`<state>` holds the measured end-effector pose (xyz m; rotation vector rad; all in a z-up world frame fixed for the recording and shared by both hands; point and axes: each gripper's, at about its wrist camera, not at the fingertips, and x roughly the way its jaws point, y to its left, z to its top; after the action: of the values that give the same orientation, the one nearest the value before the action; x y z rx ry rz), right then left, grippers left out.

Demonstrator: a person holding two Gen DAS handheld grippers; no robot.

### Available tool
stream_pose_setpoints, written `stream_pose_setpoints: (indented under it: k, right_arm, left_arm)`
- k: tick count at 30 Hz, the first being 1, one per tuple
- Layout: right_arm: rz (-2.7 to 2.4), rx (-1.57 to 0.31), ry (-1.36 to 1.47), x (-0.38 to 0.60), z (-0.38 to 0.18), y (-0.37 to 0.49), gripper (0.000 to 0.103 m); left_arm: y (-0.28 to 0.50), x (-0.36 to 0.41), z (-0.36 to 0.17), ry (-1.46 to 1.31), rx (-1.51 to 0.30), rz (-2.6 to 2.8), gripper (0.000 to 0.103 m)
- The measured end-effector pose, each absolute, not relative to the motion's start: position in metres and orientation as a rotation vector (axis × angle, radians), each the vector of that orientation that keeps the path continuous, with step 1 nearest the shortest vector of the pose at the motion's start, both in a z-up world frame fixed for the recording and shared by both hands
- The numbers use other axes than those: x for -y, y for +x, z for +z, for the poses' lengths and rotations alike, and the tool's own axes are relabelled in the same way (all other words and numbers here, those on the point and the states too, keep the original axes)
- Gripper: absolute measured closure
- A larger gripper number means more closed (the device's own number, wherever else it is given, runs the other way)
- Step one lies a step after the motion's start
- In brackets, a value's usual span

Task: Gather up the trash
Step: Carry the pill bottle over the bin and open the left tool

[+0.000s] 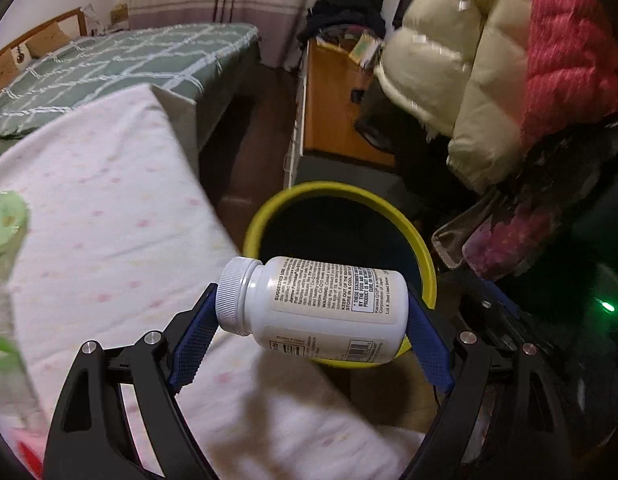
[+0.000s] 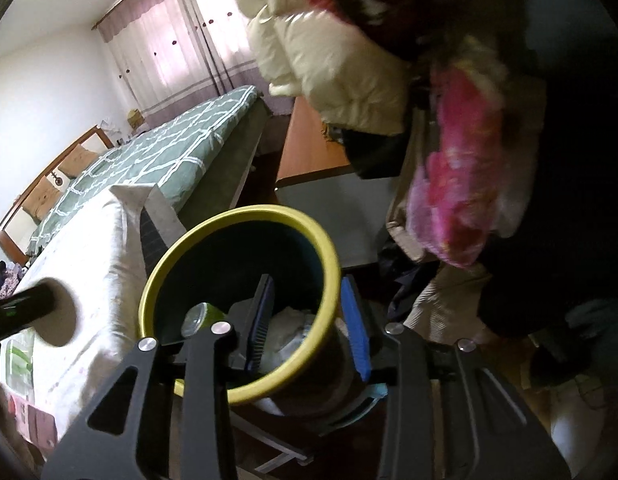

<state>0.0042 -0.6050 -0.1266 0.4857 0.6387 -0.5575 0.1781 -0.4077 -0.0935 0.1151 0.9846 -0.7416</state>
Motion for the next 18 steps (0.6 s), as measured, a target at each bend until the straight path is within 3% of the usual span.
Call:
stream_pose_setpoints:
  k: [10,11,18]
  right_arm:
    - [-0.568,-0.649,0.51,0.621,-0.135,-0.013,0.066]
    - [-0.567,-0.65,0.509,0.621,-0.135,-0.013,0.066]
    - [-0.548,-0.659,0.492,0.609,-0.133,-0.005,0.065]
  left_arm:
    - [0.182,0.471,-0.129,0.192,-1.003,-0.706,0.015]
    - [0.184,0.472,-0.13,0.192,-1.003,-0.7,0.011]
    - [0.18,0.429,-0.098,0.113,-0.943,-0.665,0.011]
